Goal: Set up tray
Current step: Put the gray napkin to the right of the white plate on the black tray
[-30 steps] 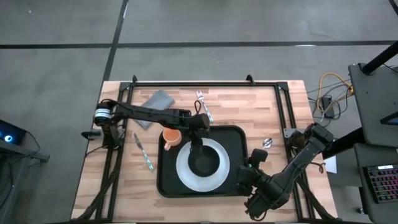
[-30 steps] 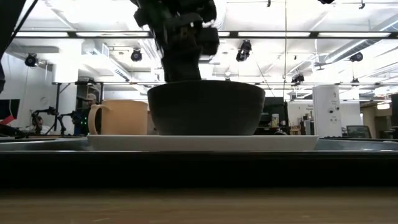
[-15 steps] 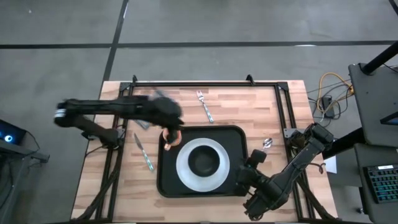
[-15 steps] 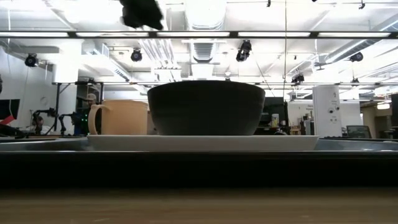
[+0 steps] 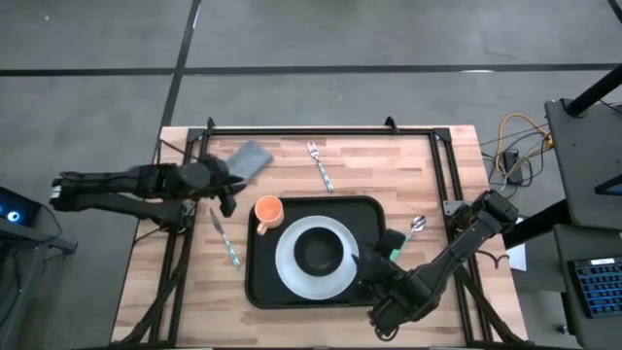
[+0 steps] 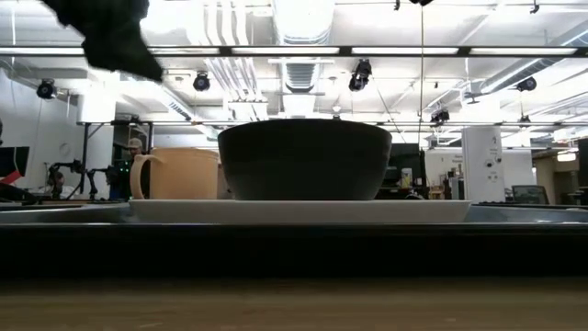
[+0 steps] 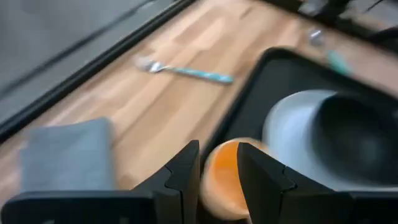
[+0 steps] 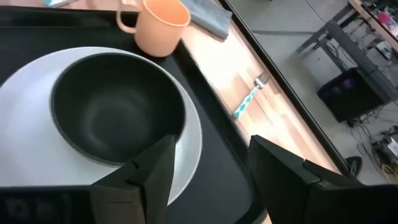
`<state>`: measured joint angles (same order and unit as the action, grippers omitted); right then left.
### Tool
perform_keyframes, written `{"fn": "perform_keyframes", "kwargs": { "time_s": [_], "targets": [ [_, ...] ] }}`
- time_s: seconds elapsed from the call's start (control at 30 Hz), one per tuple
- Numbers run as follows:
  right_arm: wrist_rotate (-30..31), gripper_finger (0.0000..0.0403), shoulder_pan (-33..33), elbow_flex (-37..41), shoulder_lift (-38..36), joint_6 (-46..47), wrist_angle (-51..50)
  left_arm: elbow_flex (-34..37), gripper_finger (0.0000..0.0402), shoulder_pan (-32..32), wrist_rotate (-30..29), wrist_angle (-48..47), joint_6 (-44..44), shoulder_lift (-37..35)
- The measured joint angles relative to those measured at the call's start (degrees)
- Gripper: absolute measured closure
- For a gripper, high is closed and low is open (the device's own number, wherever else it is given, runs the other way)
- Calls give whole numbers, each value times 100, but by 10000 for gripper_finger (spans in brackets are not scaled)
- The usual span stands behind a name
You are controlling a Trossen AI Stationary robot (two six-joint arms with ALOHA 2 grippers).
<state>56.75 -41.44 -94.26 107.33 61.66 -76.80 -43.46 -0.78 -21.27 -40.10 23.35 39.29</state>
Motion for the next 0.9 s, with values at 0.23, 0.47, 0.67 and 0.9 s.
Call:
{"fn": "perform_keyframes", "kwargs": {
  "time_s": [0.23, 0.47, 0.67, 0.9],
  "targets": [
    [-64, 209, 89, 2, 0, -368, 267, 883, 313, 0, -359, -191, -784, -216],
    [-155, 209, 103, 2, -2, -386, 267, 991, 313, -5, -670, -229, 426, -3],
    [-172, 209, 101, 2, -2, -599, 271, 976, 313, -7, -832, -964, 1950, 503],
    [-197, 209, 260, 2, -2, -838, 263, 982, 313, -7, -783, -1349, 2436, 1418]
  ]
}}
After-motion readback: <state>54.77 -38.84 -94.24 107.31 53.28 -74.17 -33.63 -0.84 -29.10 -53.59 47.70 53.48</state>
